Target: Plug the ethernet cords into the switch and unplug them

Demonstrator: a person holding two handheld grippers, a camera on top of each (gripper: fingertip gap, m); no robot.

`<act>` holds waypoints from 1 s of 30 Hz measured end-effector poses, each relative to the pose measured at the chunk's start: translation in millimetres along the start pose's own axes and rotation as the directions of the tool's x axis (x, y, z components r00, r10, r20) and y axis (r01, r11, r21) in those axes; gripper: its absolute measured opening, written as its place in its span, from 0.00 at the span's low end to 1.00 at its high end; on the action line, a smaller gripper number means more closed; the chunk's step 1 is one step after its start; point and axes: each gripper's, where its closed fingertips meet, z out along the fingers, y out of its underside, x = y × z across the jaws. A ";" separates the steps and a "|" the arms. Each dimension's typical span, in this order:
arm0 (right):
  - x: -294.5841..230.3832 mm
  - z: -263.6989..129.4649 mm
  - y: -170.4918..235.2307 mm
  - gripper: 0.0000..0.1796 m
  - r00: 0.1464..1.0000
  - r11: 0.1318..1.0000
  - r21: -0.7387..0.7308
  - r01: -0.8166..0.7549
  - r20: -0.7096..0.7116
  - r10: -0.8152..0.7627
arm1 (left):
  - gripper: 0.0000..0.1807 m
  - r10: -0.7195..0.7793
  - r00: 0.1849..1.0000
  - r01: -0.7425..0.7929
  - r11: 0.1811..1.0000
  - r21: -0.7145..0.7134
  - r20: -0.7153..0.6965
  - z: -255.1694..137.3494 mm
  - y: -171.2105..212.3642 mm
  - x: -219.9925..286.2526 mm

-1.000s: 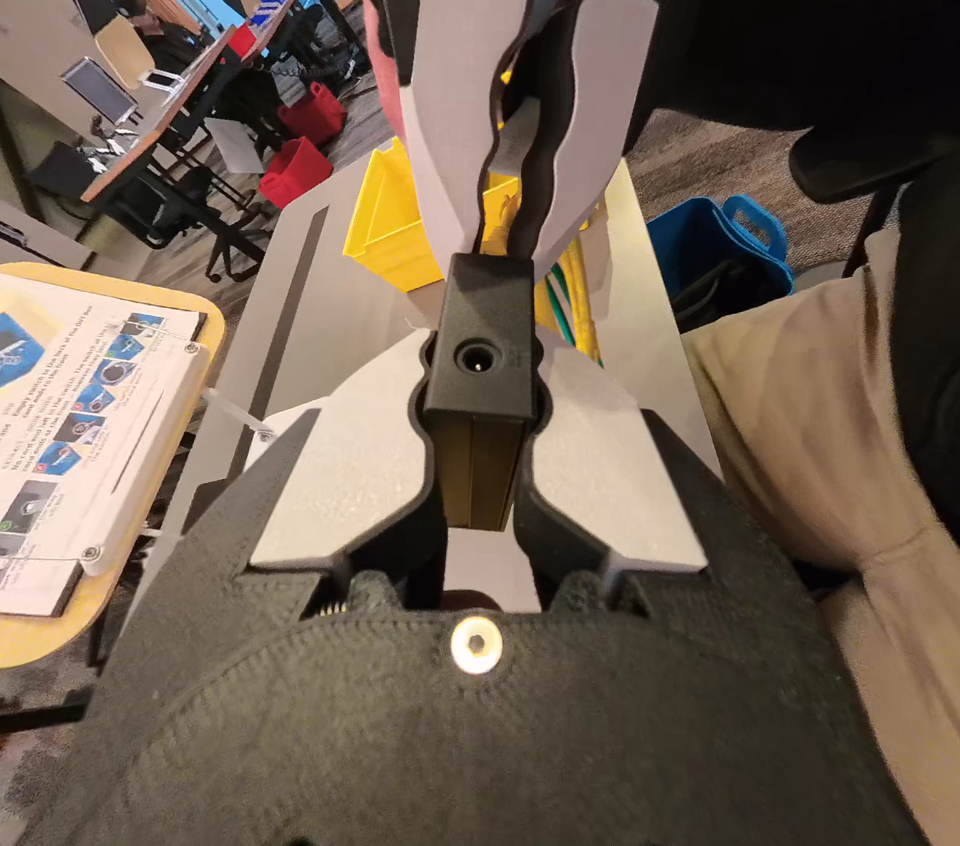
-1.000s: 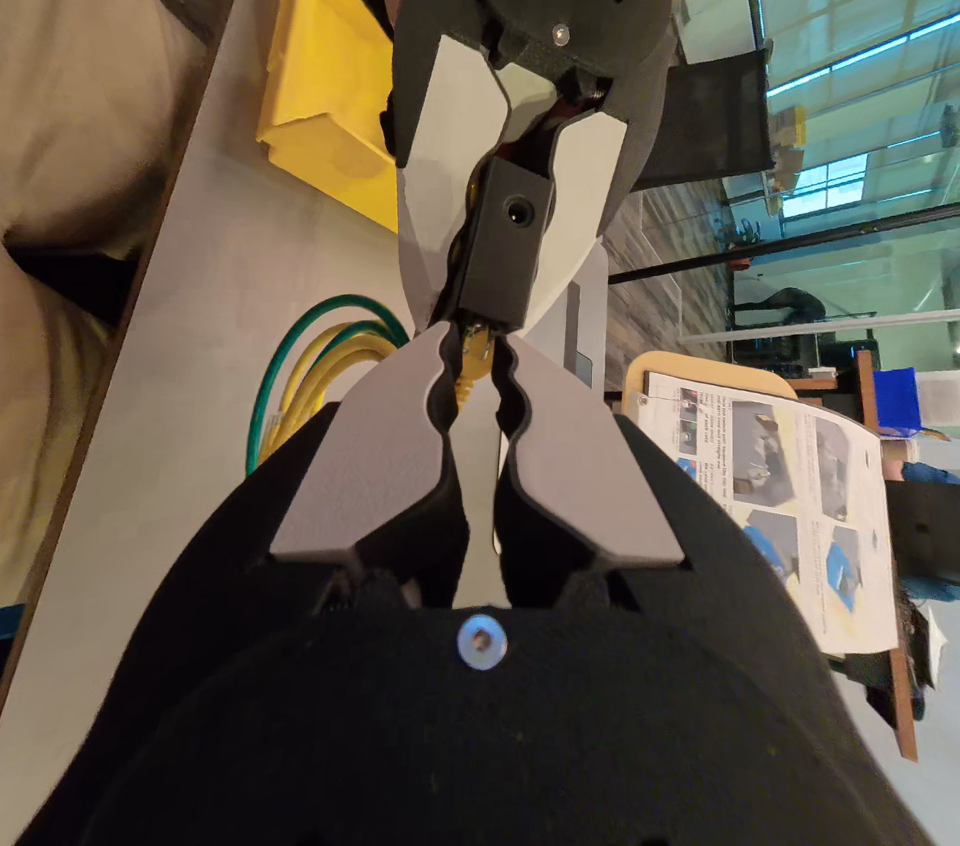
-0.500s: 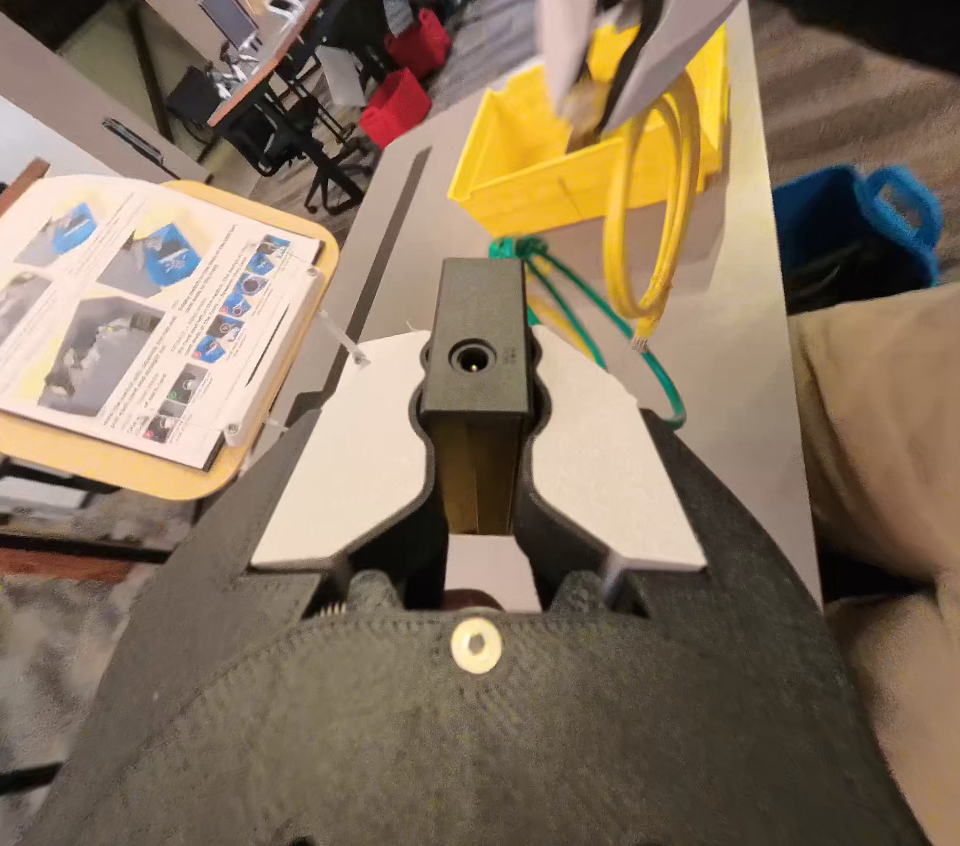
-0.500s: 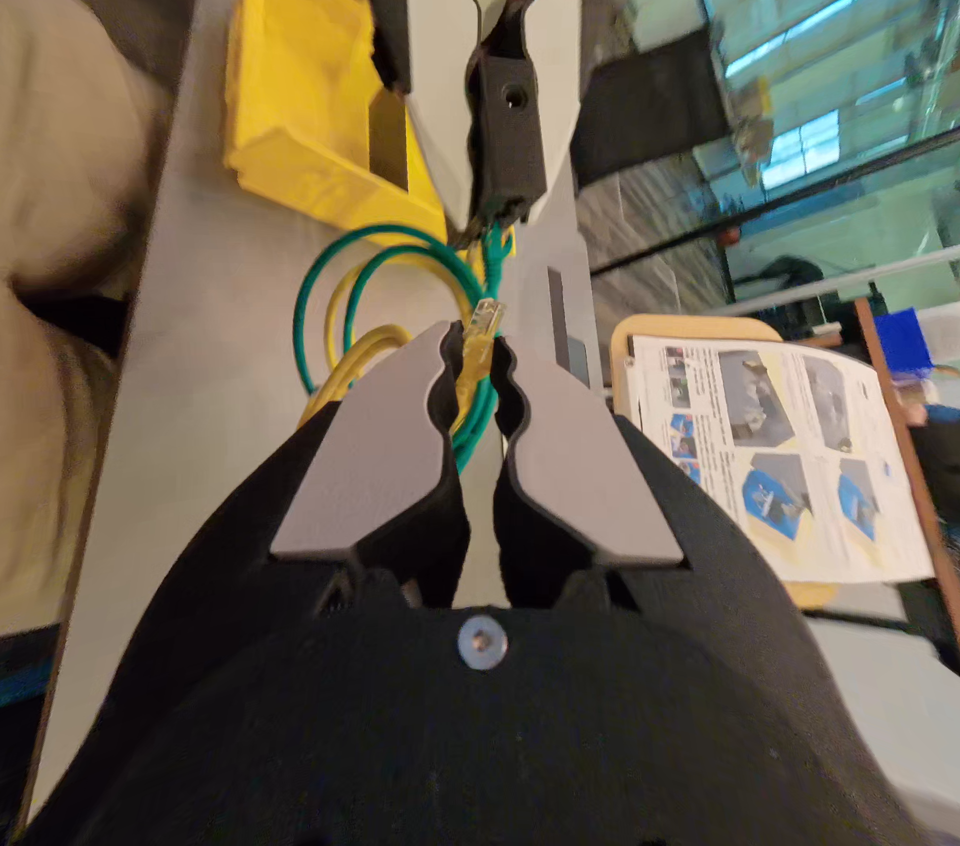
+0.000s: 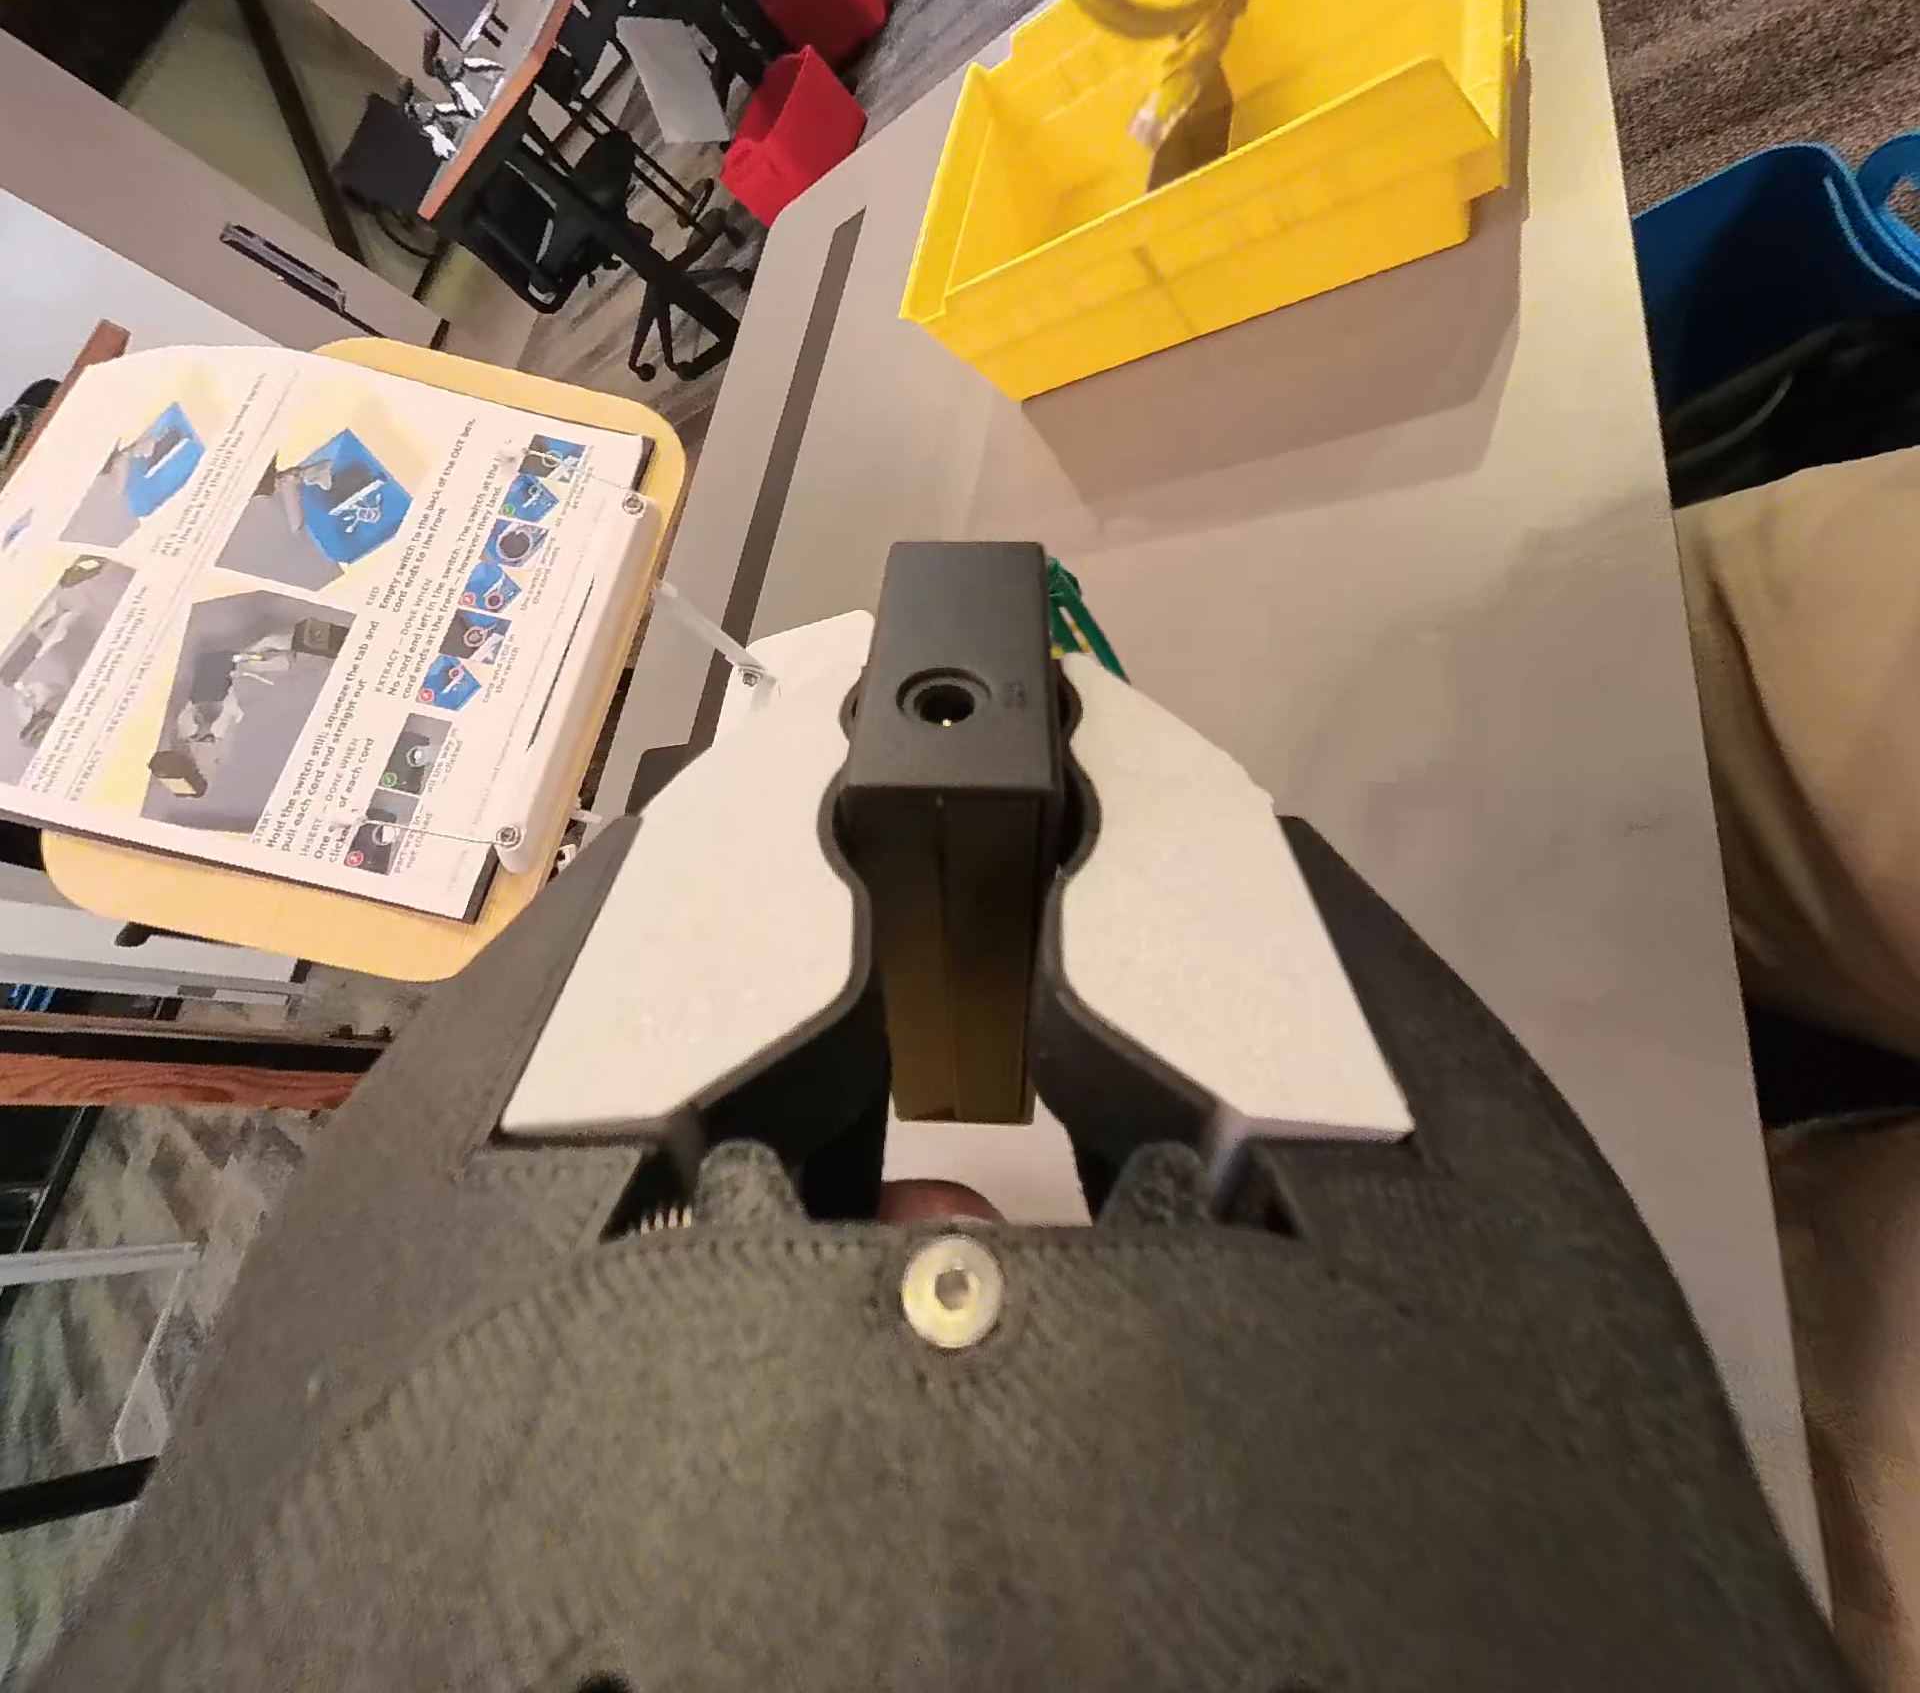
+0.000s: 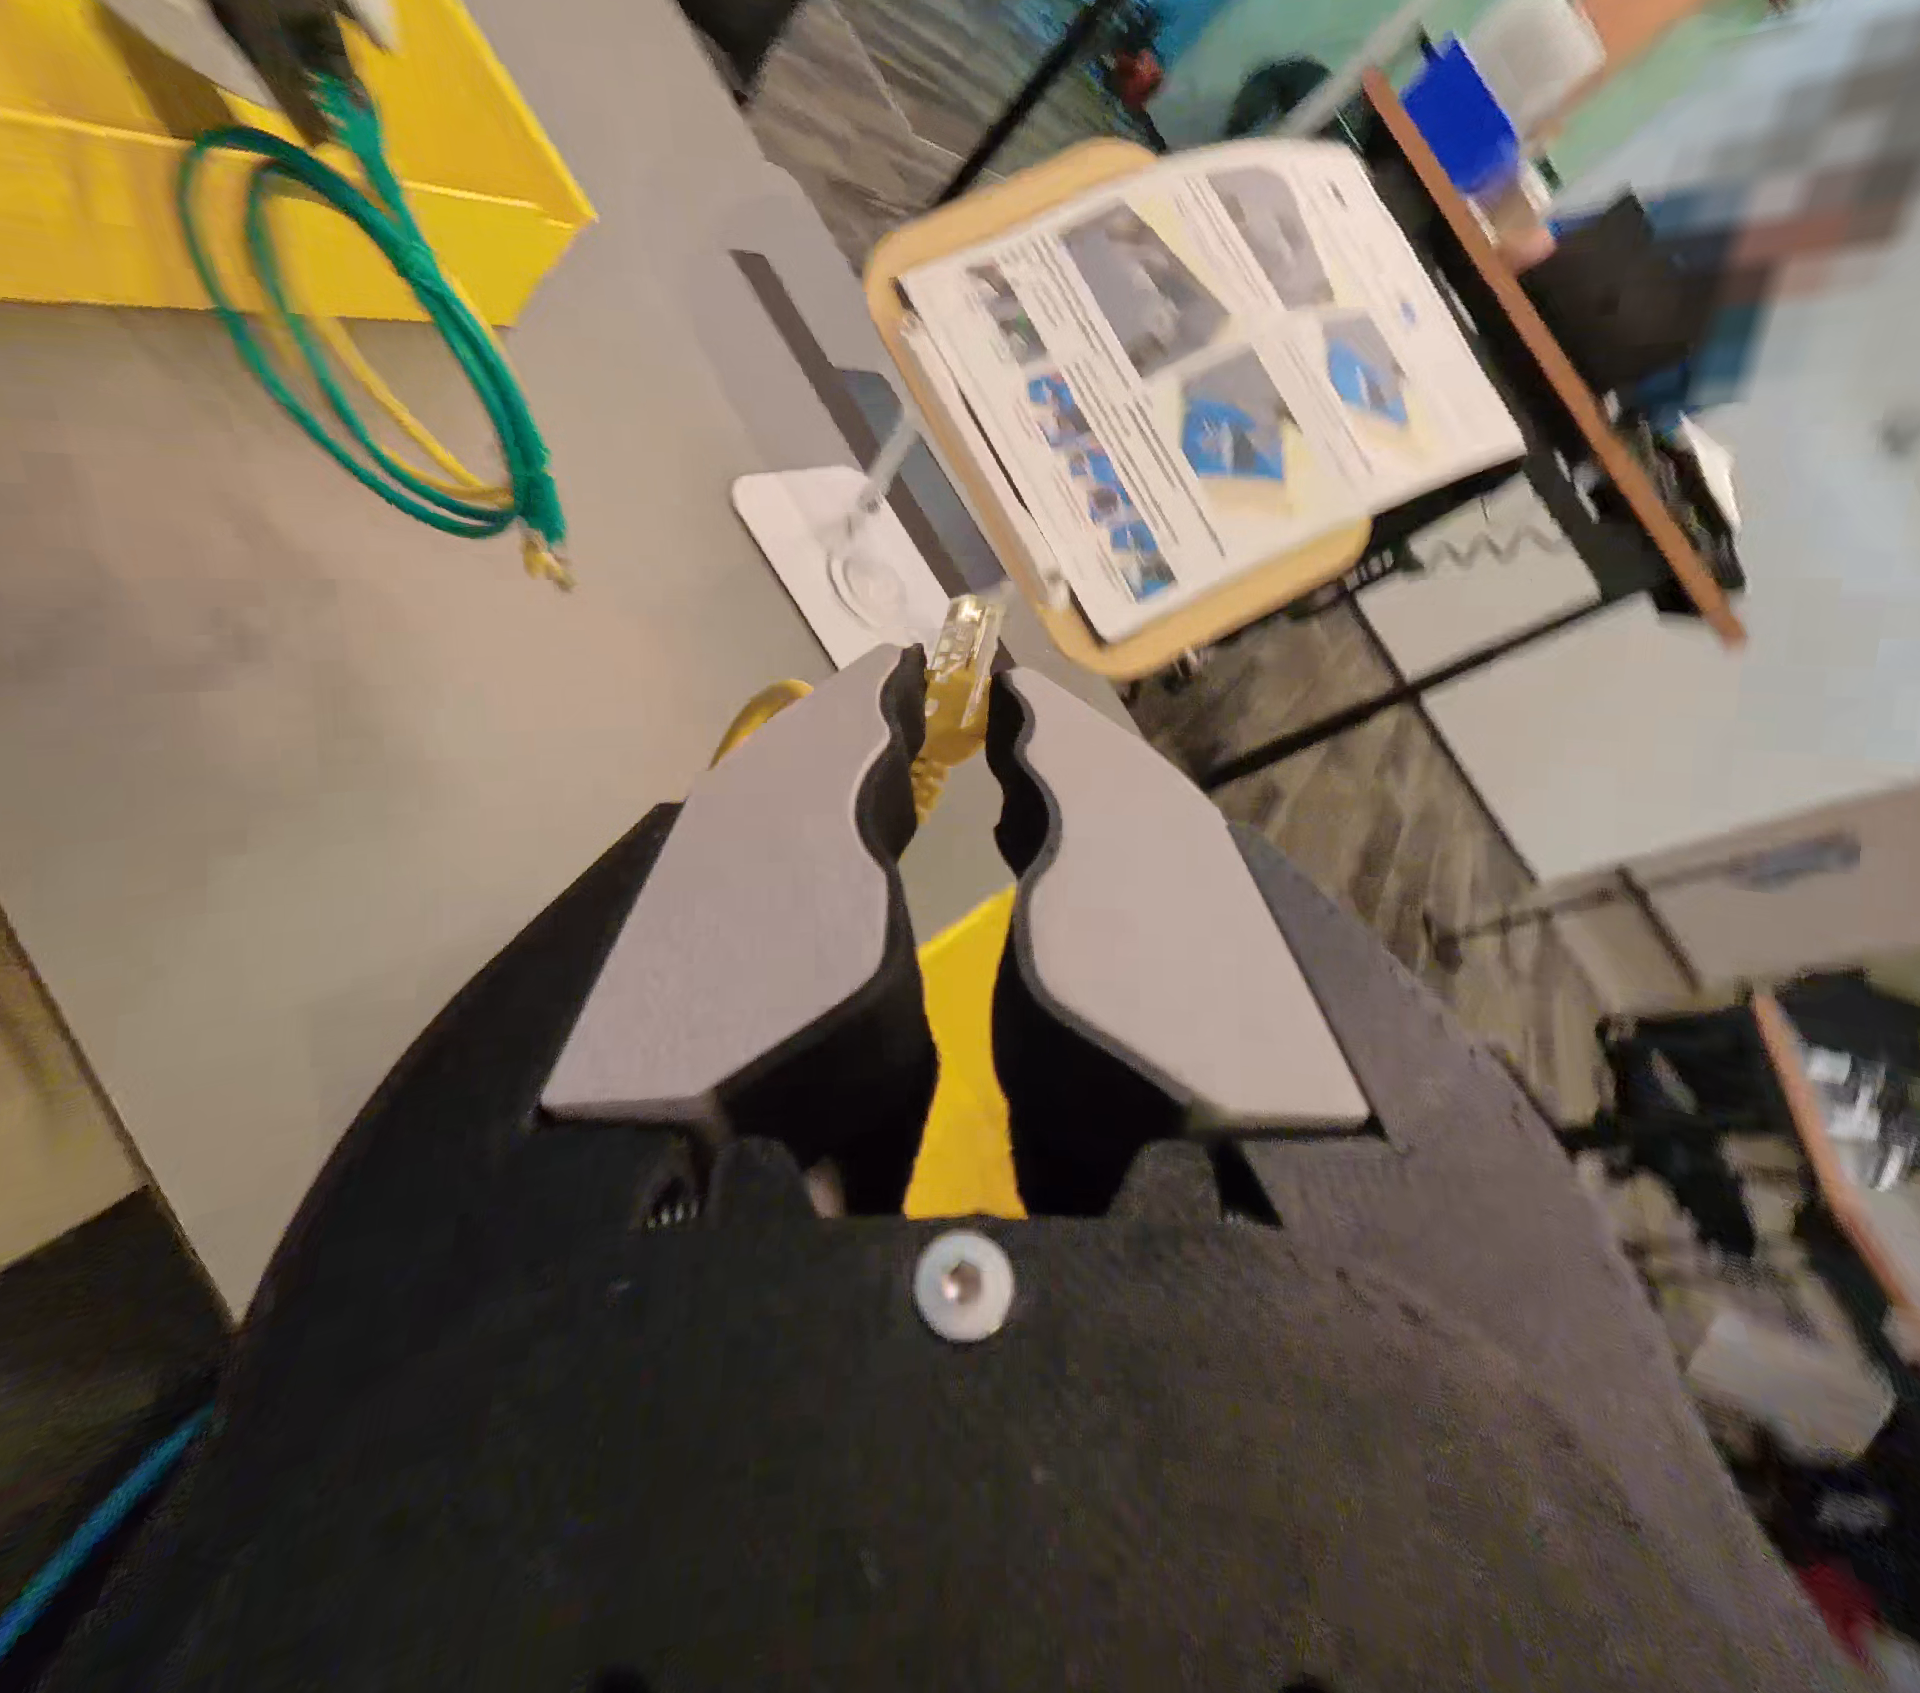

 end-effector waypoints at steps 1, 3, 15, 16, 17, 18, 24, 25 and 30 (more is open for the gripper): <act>8.6 -5.4 18.0 0.06 0.998 0.998 -0.025 -0.058 -0.034 0.058 | 0.16 0.005 1.000 -0.005 1.000 -0.007 0.008 -0.3 1.0 -1.4; 17.9 -9.2 61.8 0.06 0.981 0.979 -0.090 -0.181 -0.090 0.173 | 0.16 0.014 1.000 -0.014 1.000 -0.018 0.016 -0.2 2.3 -2.2; -3.5 -6.0 288.0 0.07 0.696 0.649 -0.272 -0.710 -0.408 0.590 | 0.16 0.041 0.999 -0.041 0.998 -0.044 0.000 7.4 5.7 5.2; -7.9 -7.5 302.7 0.09 0.702 0.621 -0.338 -0.707 -0.440 0.560 | 0.16 0.039 0.999 -0.039 0.998 -0.040 -0.001 7.8 5.4 5.5; -9.6 -9.4 311.4 0.16 0.717 0.609 -0.387 -0.693 -0.463 0.521 | 0.16 0.039 0.999 -0.039 0.999 -0.034 0.000 8.1 4.8 5.6; -8.9 -11.1 314.7 0.21 0.740 0.614 -0.423 -0.667 -0.477 0.475 | 0.16 0.037 0.999 -0.037 0.999 -0.027 0.000 8.4 3.7 6.0; -6.2 -0.3 216.5 0.26 0.900 0.842 -0.352 -0.409 -0.309 0.308 | 0.16 0.051 0.999 -0.051 0.998 0.032 -0.005 6.9 -7.4 10.0; -17.7 9.9 175.8 0.27 0.928 0.892 -0.274 -0.361 -0.200 0.314 | 0.16 0.054 0.999 -0.054 0.997 0.051 -0.004 6.2 -12.0 10.7; -102.7 48.8 1.0 0.28 0.981 0.998 0.067 -0.009 0.195 -0.005 | 0.16 0.107 0.994 -0.103 0.988 0.114 -0.030 2.9 -34.8 26.5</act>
